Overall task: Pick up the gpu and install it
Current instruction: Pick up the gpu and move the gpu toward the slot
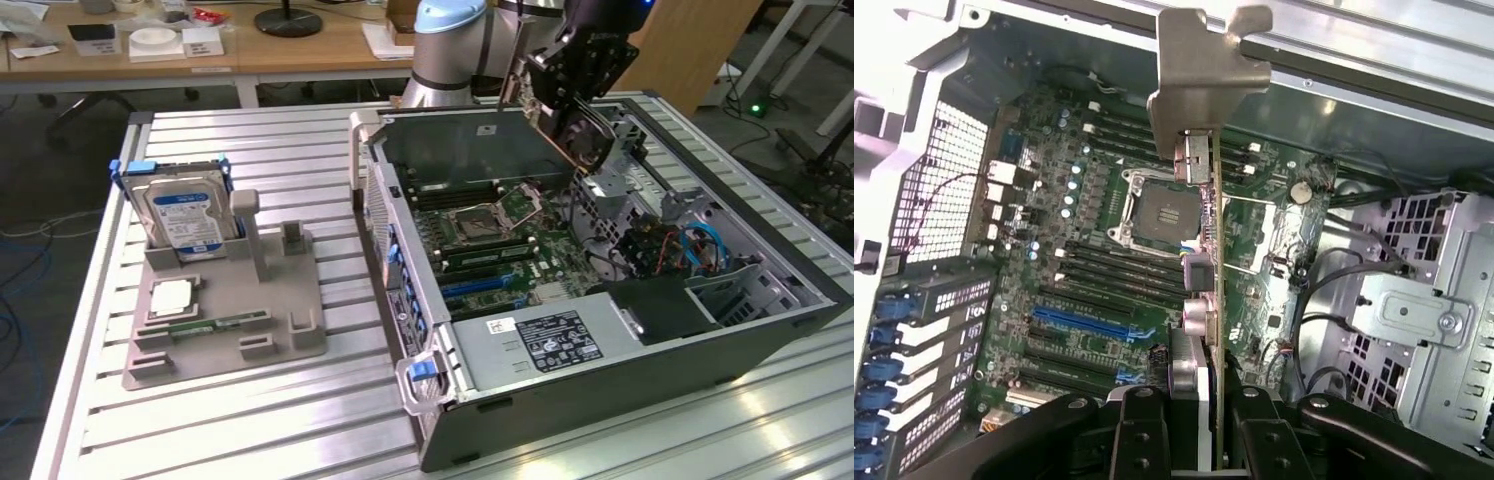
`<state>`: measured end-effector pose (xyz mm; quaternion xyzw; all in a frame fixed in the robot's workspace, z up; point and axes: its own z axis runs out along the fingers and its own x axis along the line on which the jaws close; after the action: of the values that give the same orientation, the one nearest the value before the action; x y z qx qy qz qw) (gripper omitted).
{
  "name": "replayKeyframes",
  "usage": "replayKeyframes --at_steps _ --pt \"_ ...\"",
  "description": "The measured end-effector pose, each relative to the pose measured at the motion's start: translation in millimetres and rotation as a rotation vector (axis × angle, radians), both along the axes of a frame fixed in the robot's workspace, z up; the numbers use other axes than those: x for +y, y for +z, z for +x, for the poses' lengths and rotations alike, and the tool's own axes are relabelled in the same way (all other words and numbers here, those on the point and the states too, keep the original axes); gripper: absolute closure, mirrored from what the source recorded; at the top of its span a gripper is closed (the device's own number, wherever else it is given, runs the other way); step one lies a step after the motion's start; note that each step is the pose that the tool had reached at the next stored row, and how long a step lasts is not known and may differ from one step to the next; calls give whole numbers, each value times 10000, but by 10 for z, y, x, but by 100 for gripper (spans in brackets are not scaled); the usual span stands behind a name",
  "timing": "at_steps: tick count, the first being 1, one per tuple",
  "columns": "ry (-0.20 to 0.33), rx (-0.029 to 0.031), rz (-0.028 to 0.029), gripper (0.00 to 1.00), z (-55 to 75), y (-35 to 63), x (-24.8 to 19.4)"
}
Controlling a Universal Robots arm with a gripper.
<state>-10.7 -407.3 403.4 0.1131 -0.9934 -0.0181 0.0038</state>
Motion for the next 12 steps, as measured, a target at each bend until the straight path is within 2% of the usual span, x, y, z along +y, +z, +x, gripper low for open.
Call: replayKeyframes --at_steps 5,12 --pt "-100 1 -1 72 3 -1 0" --pt "-1267 1 -1 72 2 -10 0"
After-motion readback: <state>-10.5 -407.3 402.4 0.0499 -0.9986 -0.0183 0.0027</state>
